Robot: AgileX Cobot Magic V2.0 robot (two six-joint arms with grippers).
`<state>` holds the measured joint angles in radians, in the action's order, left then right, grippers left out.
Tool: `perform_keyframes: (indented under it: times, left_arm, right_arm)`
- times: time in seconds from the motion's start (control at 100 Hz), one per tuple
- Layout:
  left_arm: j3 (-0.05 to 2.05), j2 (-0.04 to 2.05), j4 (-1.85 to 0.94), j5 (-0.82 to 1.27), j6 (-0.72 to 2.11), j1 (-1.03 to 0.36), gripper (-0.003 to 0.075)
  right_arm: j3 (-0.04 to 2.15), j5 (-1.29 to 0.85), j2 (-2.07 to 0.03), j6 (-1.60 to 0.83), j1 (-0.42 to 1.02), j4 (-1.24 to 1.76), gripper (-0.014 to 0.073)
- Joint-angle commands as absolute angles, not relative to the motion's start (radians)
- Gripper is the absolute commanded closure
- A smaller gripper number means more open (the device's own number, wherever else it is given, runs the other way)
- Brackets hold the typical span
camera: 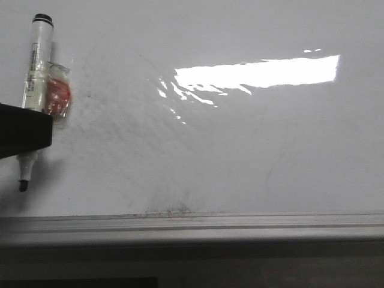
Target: Write number 9 on whiteboard
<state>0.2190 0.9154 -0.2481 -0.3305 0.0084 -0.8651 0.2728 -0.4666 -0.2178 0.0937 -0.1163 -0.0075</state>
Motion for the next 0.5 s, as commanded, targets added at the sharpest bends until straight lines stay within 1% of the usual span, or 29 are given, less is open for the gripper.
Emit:
perform_keyframes:
  times: [0.0, 0.08, 0.15, 0.27, 0.28, 0.39, 0.49]
  left_arm:
    - [0.250, 0.955, -0.254, -0.405, 0.007, -0.870, 0.0382]
    - [0.250, 0.989, -0.254, -0.405, 0.007, -0.870, 0.0409]
    - [0.250, 1.017, -0.254, -0.405, 0.007, -0.870, 0.0453]
    - [0.250, 1.055, -0.254, -0.405, 0.007, -0.870, 0.0582]
    - [0.250, 1.058, -0.254, -0.405, 0.007, -0.870, 0.0610]
    - [0.250, 1.070, -0.254, -0.405, 0.007, -0.870, 0.0738]
    - [0.250, 1.070, -0.254, -0.405, 0.007, -0.870, 0.0741]
  right_arm:
    - [0.308, -0.395, -0.236, 0.092, -0.114, -0.008, 0.0657]
    - [0.308, -0.395, -0.236, 0.094, -0.114, 0.000, 0.0657]
    - [0.308, -0.396, -0.236, 0.094, -0.105, 0.035, 0.0657]
    - [0.308, -0.422, -0.236, 0.094, -0.059, 0.035, 0.0657]
    - [0.308, -0.424, -0.236, 0.094, -0.053, 0.035, 0.0657]
    - [0.308, -0.426, -0.236, 0.094, -0.005, 0.035, 0.0657]
    - [0.311, -0.431, -0.236, 0.094, 0.052, 0.037, 0.0657]
